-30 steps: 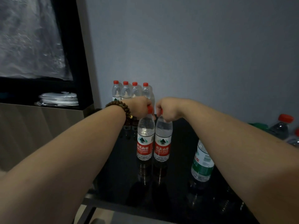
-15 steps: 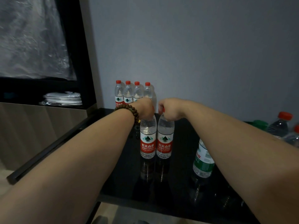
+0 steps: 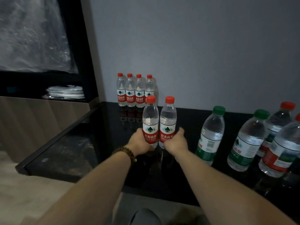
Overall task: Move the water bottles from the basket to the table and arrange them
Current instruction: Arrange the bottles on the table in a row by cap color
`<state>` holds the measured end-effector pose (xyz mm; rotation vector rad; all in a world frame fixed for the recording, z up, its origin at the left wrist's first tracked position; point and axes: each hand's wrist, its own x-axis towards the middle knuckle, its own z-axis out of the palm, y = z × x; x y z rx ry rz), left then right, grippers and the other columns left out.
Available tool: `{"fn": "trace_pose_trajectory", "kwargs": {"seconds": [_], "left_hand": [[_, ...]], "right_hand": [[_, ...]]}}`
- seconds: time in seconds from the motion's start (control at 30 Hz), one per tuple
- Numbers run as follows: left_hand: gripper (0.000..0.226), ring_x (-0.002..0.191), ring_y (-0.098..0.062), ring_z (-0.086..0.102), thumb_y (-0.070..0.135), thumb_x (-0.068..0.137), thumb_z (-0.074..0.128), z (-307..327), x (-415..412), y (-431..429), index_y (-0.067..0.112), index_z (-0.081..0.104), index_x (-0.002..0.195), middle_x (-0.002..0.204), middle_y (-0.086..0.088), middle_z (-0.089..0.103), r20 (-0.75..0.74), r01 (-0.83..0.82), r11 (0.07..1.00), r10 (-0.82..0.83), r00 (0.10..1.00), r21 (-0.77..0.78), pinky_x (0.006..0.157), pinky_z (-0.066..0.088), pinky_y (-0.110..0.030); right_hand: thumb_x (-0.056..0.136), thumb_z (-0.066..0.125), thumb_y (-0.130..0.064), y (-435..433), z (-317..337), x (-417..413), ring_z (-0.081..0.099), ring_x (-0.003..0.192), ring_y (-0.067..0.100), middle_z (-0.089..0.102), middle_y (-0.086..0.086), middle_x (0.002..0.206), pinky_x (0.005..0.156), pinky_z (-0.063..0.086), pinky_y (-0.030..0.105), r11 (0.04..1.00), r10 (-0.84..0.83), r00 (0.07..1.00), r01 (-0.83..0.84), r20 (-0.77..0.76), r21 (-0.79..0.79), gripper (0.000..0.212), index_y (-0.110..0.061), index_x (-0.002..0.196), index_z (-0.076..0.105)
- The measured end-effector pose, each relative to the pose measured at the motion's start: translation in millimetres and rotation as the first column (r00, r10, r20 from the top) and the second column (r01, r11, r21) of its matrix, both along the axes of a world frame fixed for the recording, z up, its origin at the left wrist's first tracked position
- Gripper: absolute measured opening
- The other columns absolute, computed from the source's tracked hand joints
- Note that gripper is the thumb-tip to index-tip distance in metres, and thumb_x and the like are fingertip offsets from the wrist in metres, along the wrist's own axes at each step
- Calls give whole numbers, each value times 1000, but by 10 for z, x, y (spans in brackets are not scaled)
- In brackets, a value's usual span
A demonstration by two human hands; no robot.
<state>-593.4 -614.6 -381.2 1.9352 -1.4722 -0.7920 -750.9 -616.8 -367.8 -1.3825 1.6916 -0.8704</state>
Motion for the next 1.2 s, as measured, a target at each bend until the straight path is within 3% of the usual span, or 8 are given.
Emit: {"fn": "trace_pose_trajectory", "kwargs": {"seconds": [0.1, 0.2, 0.3, 0.53, 0.63, 0.73, 1.0, 1.2], "left_hand": [[73, 108, -13, 61, 23, 72, 93, -307, -123, 107, 17, 52, 131, 124, 3, 64, -180, -141, 974, 110, 978, -174, 97, 51, -32], [63, 100, -7, 62, 26, 71, 95, -402, -152, 96, 24, 52, 117, 116, 8, 66, -251, -202, 953, 143, 957, -227, 89, 51, -27], [63, 100, -8, 65, 31, 65, 98, -421, -113, 4, 27, 51, 106, 114, 6, 65, -200, -228, 944, 182, 963, -239, 87, 55, -29], [60, 97, -8, 62, 36, 65, 96, -482, -83, -319, 24, 54, 106, 113, 8, 65, -118, -222, 937, 196, 973, -271, 80, 51, -27], [61, 103, -12, 66, 45, 64, 95, -506, -66, -524, 29, 53, 106, 114, 8, 68, -82, -227, 934, 213, 974, -277, 93, 54, -37], [63, 108, -13, 65, 55, 65, 91, -497, -53, -751, 30, 56, 110, 112, 12, 70, 6, -214, 938, 224, 975, -271, 106, 46, -46], [66, 114, -15, 63, 65, 67, 84, -439, -7, -1321, 32, 57, 117, 117, 13, 69, 68, -192, 950, 214, 974, -246, 106, 35, -46], [67, 111, -15, 64, 67, 66, 83, -449, 41, -1791, 31, 57, 116, 115, 12, 69, 55, -176, 951, 196, 979, -254, 105, 35, -48]], "right_hand": [[86, 80, -26, 113, -365, -35, 60, 126, 27, 61, 6, 138, 104, 51, 45, 994, 5, 992, -19, -127, -110, 79, -21, 150, 35], [86, 80, -34, 96, -468, -36, 58, 129, 24, 61, 2, 137, 106, 50, 49, 984, -8, 988, -20, -156, -178, 73, -25, 146, 40], [85, 79, -43, 20, -476, -6, 58, 127, 24, 62, 1, 135, 104, 51, 50, 979, -18, 980, -23, -198, -201, 70, -25, 143, 43], [89, 72, -48, -271, -539, 73, 58, 124, 24, 60, 2, 133, 101, 52, 47, 982, -62, 954, 5, -294, -191, 63, -29, 142, 43], [89, 71, -52, -452, -537, 118, 58, 122, 26, 58, 3, 133, 99, 52, 46, 982, -110, 944, 56, -311, -178, 66, -31, 144, 41], [90, 69, -54, -632, -522, 158, 58, 121, 27, 58, 6, 134, 95, 50, 43, 981, -151, 922, 97, -355, -167, 69, -30, 147, 38], [96, 61, -51, -1143, -471, 245, 58, 120, 25, 61, 6, 132, 96, 50, 44, 976, -167, 856, 73, -489, -205, 62, -21, 145, 36], [96, 61, -53, -1585, -506, 331, 64, 110, 24, 65, 4, 124, 81, 53, 39, 973, -191, 844, 98, -501, -207, 57, -22, 138, 40]]}}
